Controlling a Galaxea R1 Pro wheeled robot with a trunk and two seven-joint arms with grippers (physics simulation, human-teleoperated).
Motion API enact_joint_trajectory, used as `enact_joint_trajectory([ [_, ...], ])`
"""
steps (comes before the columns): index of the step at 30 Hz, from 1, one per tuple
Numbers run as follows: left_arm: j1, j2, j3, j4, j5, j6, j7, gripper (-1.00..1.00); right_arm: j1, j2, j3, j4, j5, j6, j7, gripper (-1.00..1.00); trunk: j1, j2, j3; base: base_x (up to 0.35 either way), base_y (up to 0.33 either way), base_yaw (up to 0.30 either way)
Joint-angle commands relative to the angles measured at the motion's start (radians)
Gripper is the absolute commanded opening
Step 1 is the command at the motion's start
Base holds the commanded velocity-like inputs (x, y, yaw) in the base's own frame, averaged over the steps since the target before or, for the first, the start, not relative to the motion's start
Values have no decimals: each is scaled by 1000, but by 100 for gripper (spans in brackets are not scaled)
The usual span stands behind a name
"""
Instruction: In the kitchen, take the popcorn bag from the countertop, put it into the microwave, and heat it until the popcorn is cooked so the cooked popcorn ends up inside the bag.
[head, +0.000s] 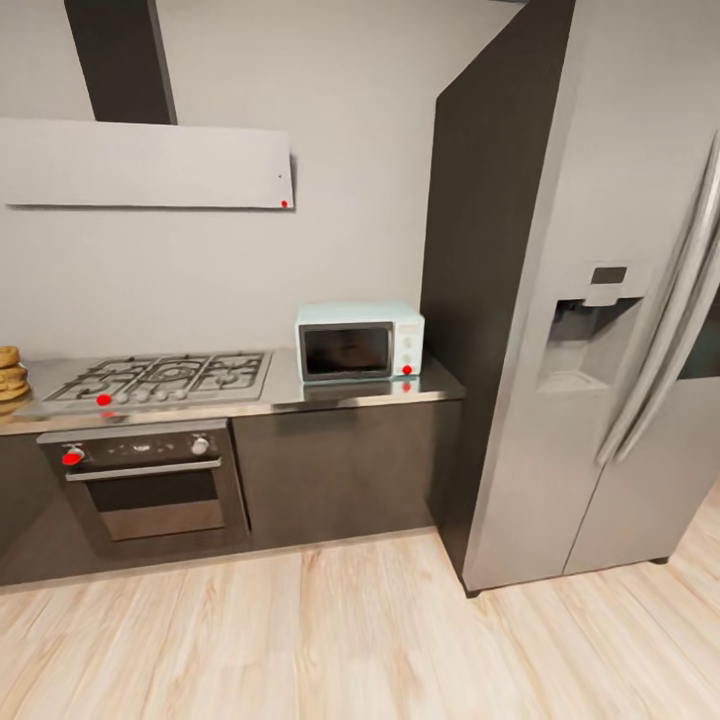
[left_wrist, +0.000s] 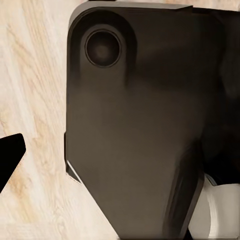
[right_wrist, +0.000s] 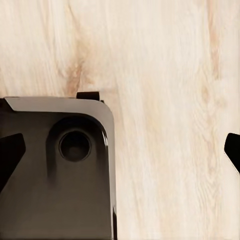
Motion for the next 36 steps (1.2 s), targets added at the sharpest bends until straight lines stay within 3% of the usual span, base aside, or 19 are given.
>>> enact_joint_trajectory([
  [1,0,0,8,-1,1,0,1,100,0,0,0,0,0,-2,-2,100,-3,7,2,340,0,6],
  [28,0,-1,8,0,1,1,0,100,0,5,0,0,0,-2,-4,100,-107,196,87,340,0,165],
  [36,0,-2,8,-1,1,1,1,100,0,5,0,0,0,-2,-3,100,-137,252,112,340,0,38],
])
